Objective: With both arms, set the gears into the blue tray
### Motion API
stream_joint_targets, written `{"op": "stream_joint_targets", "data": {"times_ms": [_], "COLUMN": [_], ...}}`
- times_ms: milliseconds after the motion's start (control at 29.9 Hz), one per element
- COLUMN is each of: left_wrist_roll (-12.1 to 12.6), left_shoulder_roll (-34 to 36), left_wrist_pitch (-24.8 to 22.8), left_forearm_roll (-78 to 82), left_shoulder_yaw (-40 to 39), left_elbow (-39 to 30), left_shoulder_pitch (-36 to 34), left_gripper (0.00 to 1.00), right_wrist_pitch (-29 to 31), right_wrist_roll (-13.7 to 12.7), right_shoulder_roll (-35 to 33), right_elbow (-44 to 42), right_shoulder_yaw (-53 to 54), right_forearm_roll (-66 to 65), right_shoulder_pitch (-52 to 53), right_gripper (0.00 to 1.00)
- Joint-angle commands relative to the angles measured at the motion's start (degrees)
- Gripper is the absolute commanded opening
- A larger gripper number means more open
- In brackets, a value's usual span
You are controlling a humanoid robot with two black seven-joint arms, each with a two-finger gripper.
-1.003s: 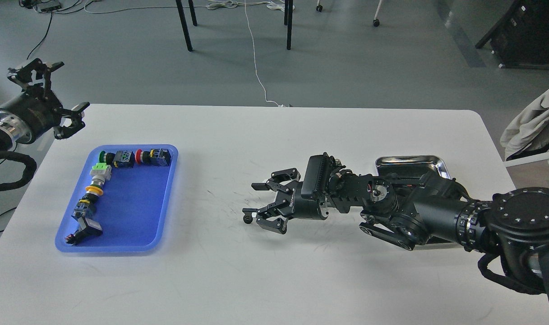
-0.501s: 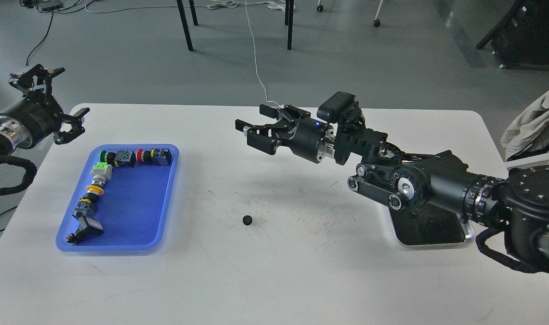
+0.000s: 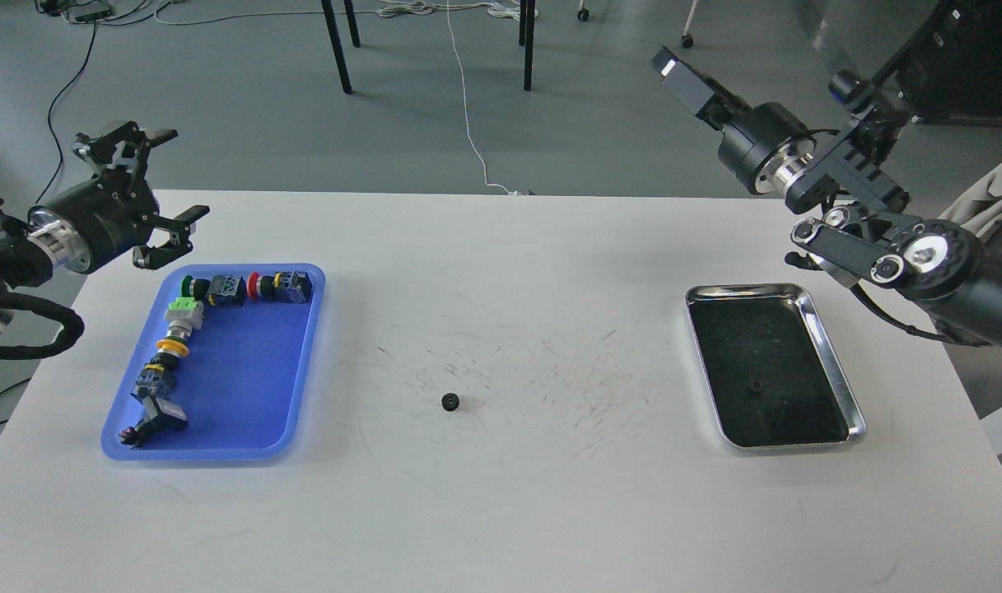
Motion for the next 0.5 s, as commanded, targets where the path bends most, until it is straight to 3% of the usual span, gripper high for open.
{"op": "stream_joint_targets", "data": {"times_ms": [0, 100, 167, 201, 234, 267, 468], "left_wrist_roll": [0.24, 2.77, 8.91, 15.81, 25.02, 29.21, 29.21], "left_shoulder_roll": [1.44, 3.54, 4.86, 5.57, 5.66, 5.92, 7.76], "left_wrist_pitch": [0.0, 0.0, 0.0, 0.0, 0.0, 0.0, 0.0], "left_forearm_roll": [6.7, 9.44, 9.1, 8.31, 7.52, 6.2, 4.34], "left_shoulder_yaw": [0.21, 0.21, -0.4, -1.19, -0.76, -1.71, -2.25], "left_elbow": [-5.15, -10.78, -12.37, -13.33, -13.78, -13.78, -16.58], "left_shoulder_pitch": [1.13, 1.66, 1.49, 1.48, 1.31, 1.14, 1.92], "left_gripper": [0.98, 0.98, 0.98, 0.98, 0.98, 0.99, 0.99], "right_wrist_pitch": [3.51, 5.63, 5.98, 5.98, 5.98, 5.98, 6.07], "right_wrist_roll": [-0.04, -2.06, -3.03, -3.38, -3.65, -4.26, -6.02], "right_shoulder_roll": [-2.82, -3.36, -3.27, -3.27, -3.09, -3.09, -2.39], "right_elbow": [0.09, 0.09, -0.08, 0.0, 0.18, 0.35, 0.36], "right_shoulder_yaw": [0.13, 0.22, 0.22, -0.12, -0.39, -0.39, -0.48], "right_forearm_roll": [6.57, 10.52, 14.12, 16.4, 18.51, 20.1, 22.14], "right_shoulder_pitch": [-0.16, -0.78, -1.04, -1.13, -1.31, -1.4, -2.89], "right_gripper": [0.94, 0.95, 0.95, 0.95, 0.95, 0.96, 0.96]}}
